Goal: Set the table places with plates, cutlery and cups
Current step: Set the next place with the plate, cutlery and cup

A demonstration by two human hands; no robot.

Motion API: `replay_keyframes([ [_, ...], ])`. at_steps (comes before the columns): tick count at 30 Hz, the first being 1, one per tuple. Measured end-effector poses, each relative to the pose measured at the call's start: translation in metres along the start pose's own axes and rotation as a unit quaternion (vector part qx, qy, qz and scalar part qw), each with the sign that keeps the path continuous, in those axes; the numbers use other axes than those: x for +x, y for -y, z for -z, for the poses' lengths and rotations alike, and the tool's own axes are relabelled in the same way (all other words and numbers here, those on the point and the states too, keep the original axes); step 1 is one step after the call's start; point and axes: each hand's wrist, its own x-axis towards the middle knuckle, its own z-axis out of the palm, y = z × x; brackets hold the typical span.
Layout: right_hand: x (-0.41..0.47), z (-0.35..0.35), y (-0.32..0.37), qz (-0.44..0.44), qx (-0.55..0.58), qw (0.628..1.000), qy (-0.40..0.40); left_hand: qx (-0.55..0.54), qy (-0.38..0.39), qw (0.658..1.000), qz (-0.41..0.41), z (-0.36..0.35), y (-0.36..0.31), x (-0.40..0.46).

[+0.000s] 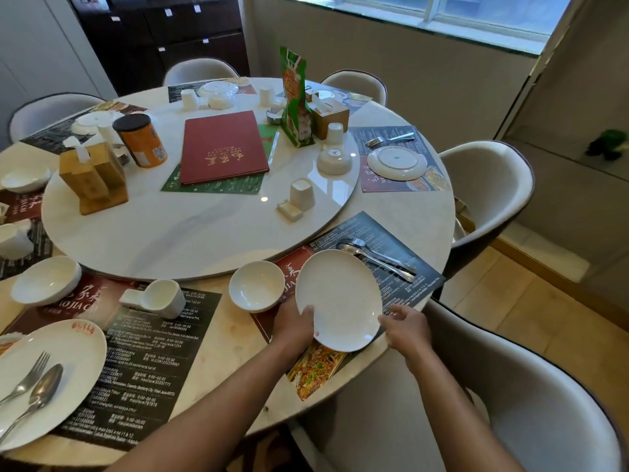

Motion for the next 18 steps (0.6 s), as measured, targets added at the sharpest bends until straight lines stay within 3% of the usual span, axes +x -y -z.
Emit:
replay_keyframes([
  [5,0.0,-0.001,0.007,0.03,-0.083,0.996,-0.023,-0.051,0.077,0.989,0.113,0.003,-0.002,0.011],
  [11,-0.004,0.0,0.006,0.032,-0.131,0.991,-0.019,0.095,0.05,0.993,0.052,0.006,-0.003,0.029],
  [18,-0.005,0.007,-0.002,0.034,-0.206,0.977,0.033,0.104,0.012,0.993,0.058,0.001,0.003,0.031],
])
